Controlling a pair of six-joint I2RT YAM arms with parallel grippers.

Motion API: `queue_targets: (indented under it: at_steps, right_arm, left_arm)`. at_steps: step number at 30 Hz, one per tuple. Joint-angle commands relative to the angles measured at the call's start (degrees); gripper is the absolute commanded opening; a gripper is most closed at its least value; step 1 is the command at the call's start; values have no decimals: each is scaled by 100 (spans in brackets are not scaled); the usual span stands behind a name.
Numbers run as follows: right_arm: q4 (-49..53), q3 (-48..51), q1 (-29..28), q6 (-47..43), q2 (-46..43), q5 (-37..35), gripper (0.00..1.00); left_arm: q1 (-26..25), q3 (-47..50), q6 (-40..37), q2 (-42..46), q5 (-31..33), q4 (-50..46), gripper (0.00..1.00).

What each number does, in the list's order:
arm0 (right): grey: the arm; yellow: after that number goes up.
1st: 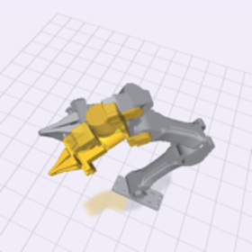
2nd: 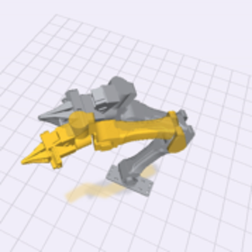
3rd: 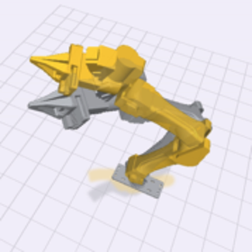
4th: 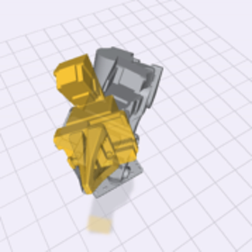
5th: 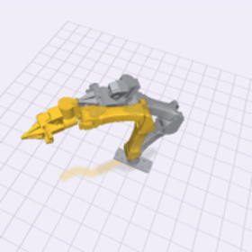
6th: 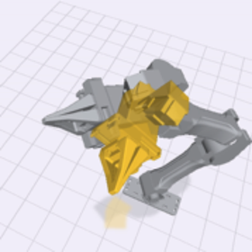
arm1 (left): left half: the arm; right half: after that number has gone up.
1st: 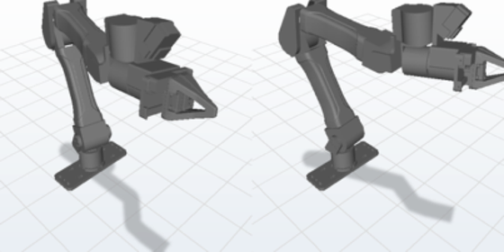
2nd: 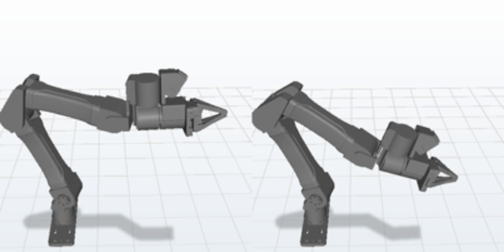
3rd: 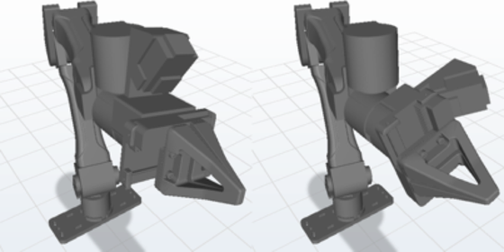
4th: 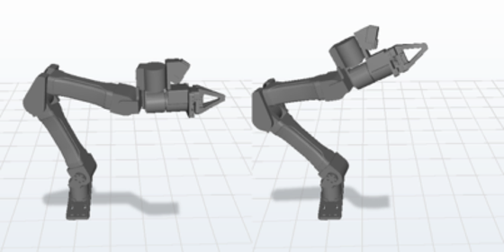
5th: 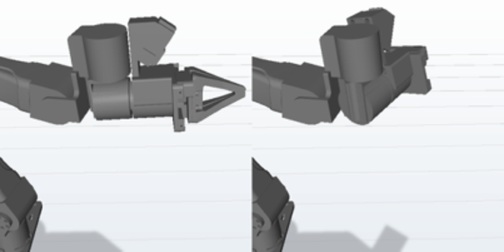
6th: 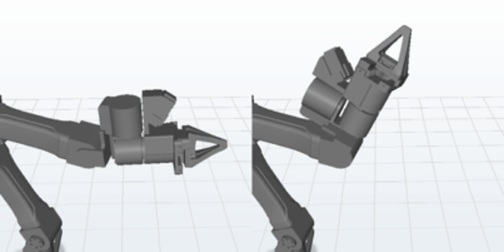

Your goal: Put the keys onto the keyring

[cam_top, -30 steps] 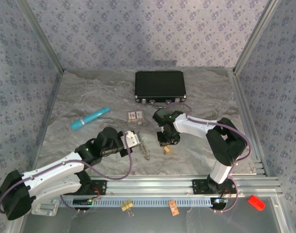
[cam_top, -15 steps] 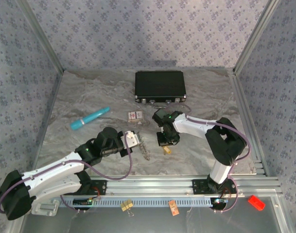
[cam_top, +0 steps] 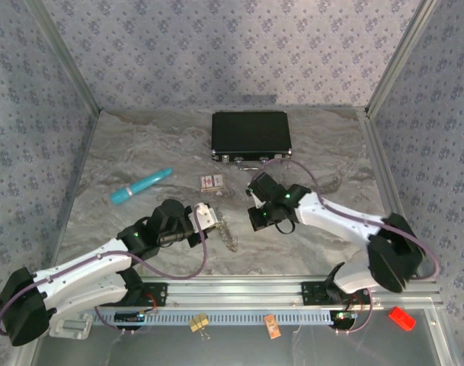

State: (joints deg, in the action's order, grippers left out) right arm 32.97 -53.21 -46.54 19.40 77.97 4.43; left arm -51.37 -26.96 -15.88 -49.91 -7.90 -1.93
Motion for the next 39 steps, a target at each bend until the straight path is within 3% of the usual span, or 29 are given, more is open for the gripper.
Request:
queue_targets:
  at_steps: [1, 11, 21, 39]
  right_arm:
    - [-458, 98, -171, -1204, -447, 23, 0]
    - [-763, 94, -449, -2454, -1155, 663, 0]
    - [-709, -166, -687, -2641, -950, 1091, 0]
    - [-1015, -464, -946, -2650, -485, 883, 0]
  left_arm:
    - [37, -380, 491, 107, -90, -271, 0]
    - [39, -850, 1171, -171, -638, -811, 0]
    - [35, -791, 1284, -264, -703, -668, 0]
    - [36, -771, 1334, -241, -763, -620, 0]
